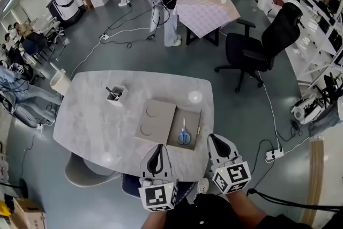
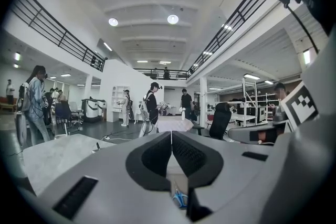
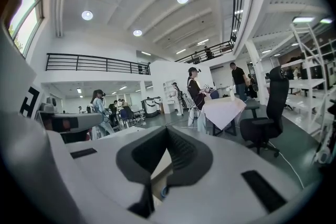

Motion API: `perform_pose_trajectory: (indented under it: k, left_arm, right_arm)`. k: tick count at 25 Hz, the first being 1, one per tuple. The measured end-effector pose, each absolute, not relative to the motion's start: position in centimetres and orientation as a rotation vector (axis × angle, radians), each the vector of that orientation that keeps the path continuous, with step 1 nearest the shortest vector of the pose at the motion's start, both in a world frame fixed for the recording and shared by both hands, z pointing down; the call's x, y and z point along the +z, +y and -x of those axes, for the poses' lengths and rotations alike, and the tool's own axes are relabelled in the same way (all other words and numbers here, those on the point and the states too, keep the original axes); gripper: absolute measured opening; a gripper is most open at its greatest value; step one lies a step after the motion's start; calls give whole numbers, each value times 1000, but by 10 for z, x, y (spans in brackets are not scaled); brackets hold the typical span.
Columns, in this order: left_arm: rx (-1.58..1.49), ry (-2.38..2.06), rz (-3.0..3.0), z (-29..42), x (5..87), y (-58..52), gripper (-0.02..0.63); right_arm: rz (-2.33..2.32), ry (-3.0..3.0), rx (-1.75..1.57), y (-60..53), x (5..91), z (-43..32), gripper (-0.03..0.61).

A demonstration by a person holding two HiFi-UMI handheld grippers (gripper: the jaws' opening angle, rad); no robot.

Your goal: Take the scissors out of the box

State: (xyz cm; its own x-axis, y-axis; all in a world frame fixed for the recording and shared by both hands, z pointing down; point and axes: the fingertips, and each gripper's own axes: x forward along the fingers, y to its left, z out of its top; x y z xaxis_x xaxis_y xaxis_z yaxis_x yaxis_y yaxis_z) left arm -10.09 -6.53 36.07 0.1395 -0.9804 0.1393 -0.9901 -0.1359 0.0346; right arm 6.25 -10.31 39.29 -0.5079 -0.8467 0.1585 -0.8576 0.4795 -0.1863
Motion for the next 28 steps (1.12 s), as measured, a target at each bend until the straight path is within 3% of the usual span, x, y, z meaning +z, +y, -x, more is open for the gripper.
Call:
perform_pose_trajectory:
  k: [28]
  left_arm:
    - [306,-1665,-2174,122,532,-124,17]
  right_arm:
    - [-1417,-2324,678,-159,590,0,-3]
